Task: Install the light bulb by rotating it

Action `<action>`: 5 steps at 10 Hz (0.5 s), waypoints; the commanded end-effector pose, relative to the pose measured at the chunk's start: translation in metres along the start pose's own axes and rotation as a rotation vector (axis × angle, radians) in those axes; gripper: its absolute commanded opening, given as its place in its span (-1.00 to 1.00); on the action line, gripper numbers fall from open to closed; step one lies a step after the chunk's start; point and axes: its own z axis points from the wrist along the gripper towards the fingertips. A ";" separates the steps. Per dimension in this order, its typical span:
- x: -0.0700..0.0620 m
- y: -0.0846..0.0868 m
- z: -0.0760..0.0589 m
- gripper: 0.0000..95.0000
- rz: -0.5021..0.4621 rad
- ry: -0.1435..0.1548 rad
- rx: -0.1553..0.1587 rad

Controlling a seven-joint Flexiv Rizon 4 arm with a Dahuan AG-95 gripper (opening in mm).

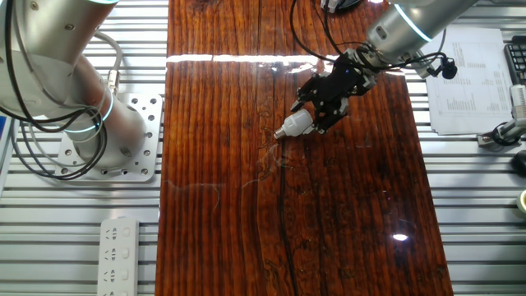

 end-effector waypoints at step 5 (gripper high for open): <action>0.003 -0.002 -0.001 0.20 0.006 0.016 0.008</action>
